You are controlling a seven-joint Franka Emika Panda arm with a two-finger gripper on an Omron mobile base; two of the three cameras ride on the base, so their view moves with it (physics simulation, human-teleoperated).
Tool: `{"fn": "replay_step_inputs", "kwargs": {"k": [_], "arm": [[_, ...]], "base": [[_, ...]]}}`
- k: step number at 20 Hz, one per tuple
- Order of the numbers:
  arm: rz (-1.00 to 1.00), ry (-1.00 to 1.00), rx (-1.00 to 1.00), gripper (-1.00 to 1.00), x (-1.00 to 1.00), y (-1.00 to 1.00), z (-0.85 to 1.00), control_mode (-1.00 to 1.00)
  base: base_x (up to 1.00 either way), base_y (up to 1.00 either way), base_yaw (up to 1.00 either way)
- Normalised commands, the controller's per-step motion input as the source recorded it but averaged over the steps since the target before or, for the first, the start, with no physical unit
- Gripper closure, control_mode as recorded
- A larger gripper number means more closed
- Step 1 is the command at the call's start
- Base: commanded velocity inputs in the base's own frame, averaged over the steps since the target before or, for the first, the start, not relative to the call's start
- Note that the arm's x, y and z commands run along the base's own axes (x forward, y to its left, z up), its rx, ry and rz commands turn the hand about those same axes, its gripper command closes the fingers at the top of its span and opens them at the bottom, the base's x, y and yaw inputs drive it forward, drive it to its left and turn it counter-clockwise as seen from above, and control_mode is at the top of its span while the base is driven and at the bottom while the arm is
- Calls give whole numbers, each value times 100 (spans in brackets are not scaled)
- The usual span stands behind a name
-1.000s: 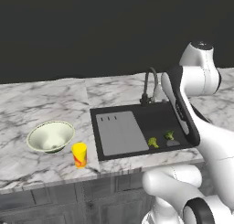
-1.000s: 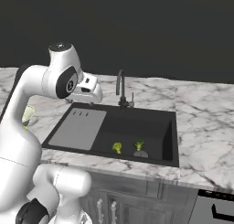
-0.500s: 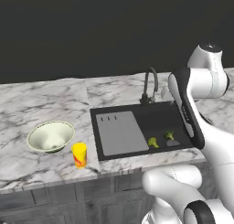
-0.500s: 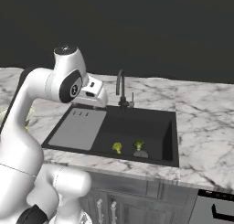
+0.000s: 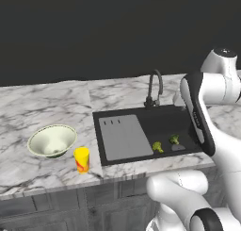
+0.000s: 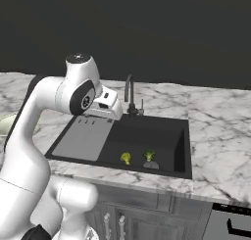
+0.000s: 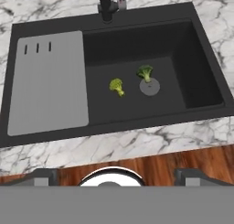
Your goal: Remove the broccoli and broccoli from the sink. Then move the bowl and cup from the counter to the sink for washing.
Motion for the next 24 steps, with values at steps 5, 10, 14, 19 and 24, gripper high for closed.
{"fn": "replay_step_inputs", "kwargs": {"k": [5,10,14,19,24], "arm": [[0,1,0,-100,-4,-23,-9,-100],[0,0,0,-100,-1,-25,-11,-100],[0,0,0,-100,0,-25,-12,-100],[0,1,0,-100,0,-23,-14,-100],[0,3,0,-100,1,-19,-14,-100]], "base": [[0,0,0],[0,0,0],[0,0,0],[0,0,0],[0,0,0]]}}
